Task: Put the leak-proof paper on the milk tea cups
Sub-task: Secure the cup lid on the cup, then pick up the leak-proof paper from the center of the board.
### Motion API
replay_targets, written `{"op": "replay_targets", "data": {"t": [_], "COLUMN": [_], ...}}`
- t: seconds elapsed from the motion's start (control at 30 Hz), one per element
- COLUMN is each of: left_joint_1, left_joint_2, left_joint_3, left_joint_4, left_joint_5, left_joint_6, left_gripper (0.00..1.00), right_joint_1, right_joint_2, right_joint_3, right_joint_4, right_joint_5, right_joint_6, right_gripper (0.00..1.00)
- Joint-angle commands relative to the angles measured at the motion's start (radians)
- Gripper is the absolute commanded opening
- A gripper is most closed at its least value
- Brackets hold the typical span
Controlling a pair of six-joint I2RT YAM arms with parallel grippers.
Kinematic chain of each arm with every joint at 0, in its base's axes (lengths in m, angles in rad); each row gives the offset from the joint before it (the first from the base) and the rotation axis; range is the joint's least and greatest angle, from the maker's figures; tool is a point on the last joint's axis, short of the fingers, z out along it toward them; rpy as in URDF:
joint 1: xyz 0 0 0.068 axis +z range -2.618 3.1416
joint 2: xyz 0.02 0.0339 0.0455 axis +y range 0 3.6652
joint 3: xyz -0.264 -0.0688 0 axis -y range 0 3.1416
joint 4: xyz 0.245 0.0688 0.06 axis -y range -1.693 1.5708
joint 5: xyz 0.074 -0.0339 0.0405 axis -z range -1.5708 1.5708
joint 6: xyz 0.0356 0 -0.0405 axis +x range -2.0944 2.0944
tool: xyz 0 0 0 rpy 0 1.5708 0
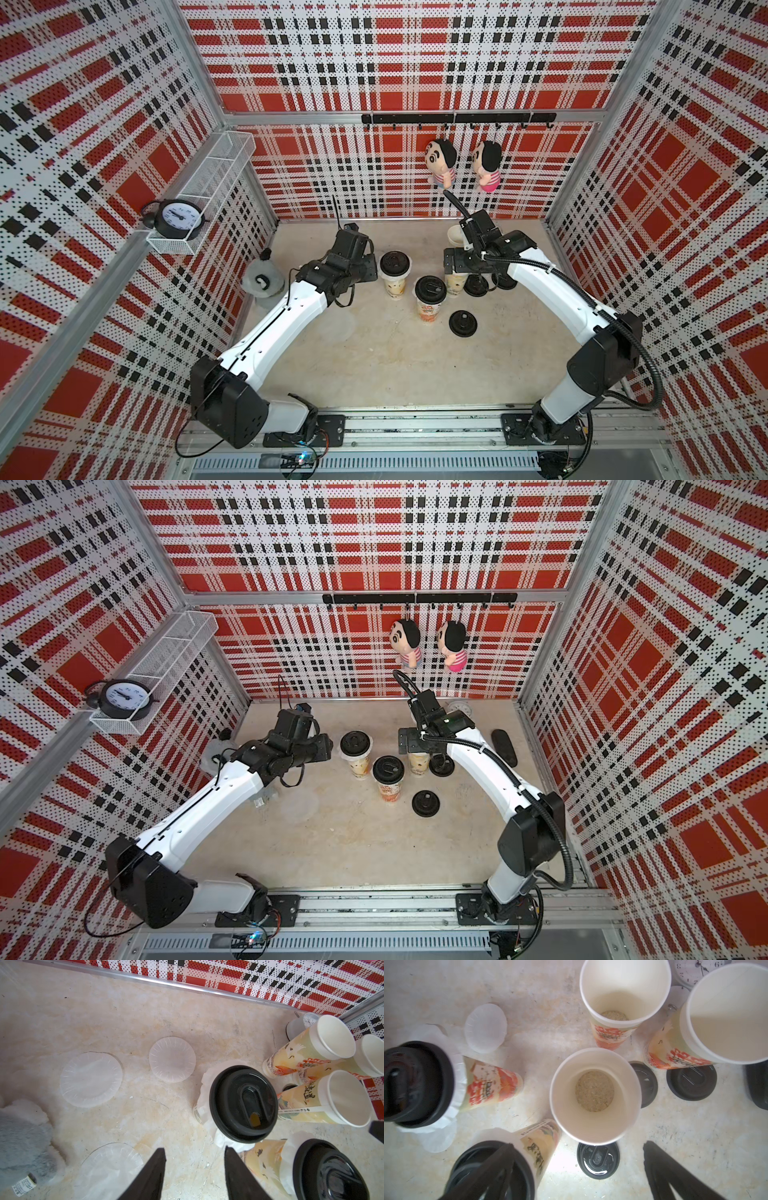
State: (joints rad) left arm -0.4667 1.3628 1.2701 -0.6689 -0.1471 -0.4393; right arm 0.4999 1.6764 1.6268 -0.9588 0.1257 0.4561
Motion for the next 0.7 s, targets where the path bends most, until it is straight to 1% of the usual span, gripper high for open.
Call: {"op": "replay_targets", "data": {"t": [0.0,0.23,0.5,0.6,0.67], "left_joint_1": [0.007,0.013,0.018,0.034,0.065], "left_joint_2": [-0.034,-0.045,-0.044,-0.039,-0.032], "left_joint_3": [-0.013,-0.018,-0.024,-0.034,-0.047], "left_joint_4": [0.032,0.031,0.031,0.036,0.056], "left_joint_5": [0.011,0.009,0.004,0.001,0.019], "left_joint_6": [0.011,0.01,0.01,0.007,0.004], "left_gripper": [0.51,0.51,0.51,0.51,0.51], "right_joint_1": [-0.013,-0.026,-0.04,-0.041,-0.041], "right_joint_2": [0.034,0.087,0.132,0.134,0.13], "right_joint_3": [0.033,0.033,0.042,0.049,0.054], "right_joint_4": [-0.034,-0.003,0.019,0.023,0.026], "right_joint_5": [0.03,0.007,0.022,0.017,0.009], "right_joint_6": [-0.02,-0.02,-0.01,-0.011,-0.011], "right_gripper": [1.0,1.0,1.0,1.0,1.0]}}
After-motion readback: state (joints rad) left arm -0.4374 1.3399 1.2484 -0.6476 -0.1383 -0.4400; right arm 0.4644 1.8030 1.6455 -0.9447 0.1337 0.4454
